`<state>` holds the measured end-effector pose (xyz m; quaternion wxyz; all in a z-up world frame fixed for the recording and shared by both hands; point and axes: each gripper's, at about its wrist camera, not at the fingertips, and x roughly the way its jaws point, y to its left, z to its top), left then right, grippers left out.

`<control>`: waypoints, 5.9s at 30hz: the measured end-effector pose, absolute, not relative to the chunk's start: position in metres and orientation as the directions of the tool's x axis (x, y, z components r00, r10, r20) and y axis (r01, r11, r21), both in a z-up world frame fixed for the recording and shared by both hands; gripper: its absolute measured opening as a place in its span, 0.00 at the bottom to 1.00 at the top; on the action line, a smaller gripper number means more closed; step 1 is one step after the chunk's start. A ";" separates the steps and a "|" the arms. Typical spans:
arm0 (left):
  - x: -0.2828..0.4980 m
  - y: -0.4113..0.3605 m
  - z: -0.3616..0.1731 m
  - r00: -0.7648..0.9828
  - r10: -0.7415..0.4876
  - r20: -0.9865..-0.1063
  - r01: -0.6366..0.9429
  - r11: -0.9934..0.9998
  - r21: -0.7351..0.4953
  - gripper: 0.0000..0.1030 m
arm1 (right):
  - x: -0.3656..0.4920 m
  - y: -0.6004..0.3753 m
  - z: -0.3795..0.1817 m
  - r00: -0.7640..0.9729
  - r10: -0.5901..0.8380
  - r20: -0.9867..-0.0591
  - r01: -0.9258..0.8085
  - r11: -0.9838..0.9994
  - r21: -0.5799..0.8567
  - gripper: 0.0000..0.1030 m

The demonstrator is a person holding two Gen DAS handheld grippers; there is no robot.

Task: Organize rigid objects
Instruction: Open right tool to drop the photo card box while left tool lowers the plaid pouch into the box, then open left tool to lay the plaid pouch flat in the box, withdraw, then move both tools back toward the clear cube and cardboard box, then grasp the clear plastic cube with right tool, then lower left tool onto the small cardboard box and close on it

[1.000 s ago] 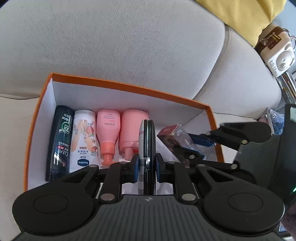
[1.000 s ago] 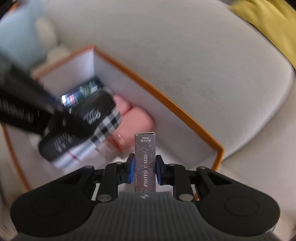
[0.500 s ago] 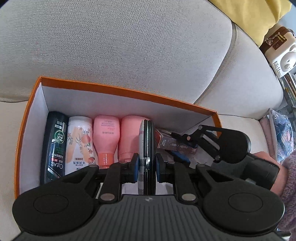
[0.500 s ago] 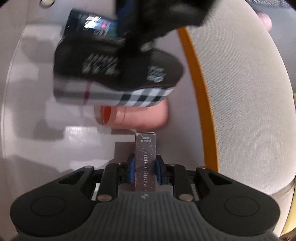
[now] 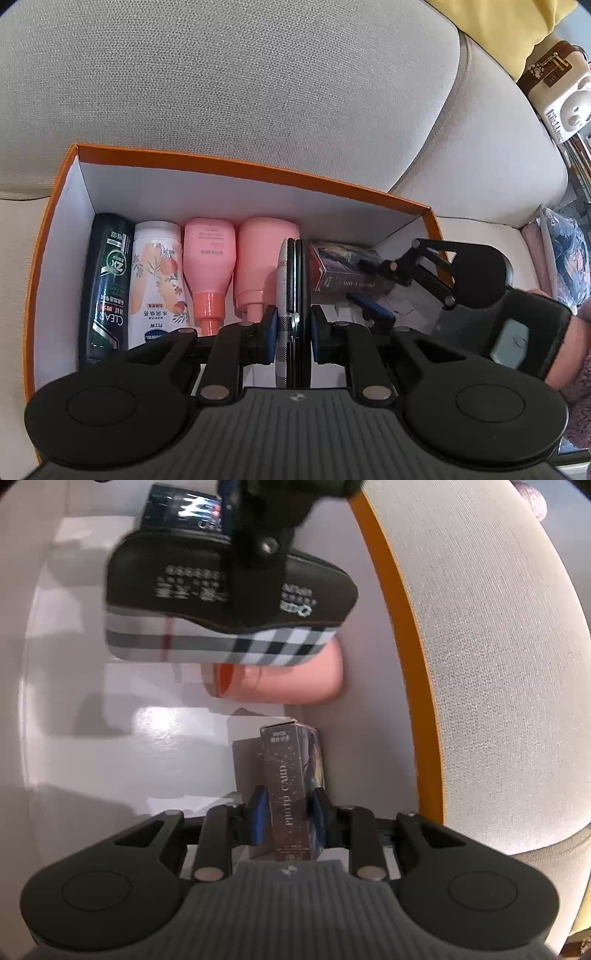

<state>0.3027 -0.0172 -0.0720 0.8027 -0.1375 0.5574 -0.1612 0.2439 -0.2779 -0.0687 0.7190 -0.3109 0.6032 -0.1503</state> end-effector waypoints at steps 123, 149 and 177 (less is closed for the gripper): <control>0.069 0.013 -0.102 0.257 -0.214 -0.942 0.069 0.977 -0.203 0.37 | 0.326 -0.261 -0.071 -0.396 -0.122 -0.910 0.589 -0.794 -0.150 0.60; 0.066 0.034 -0.092 0.344 -0.249 -0.905 0.002 0.964 -0.265 0.39 | 0.316 -0.292 -0.101 -0.448 0.181 -0.876 0.228 -0.924 -0.308 0.47; 0.115 -0.003 -0.105 0.296 -0.256 -0.920 -0.258 0.906 -0.335 0.81 | 0.330 -0.235 -0.068 -0.352 0.462 -0.814 -0.414 -0.857 -0.307 0.47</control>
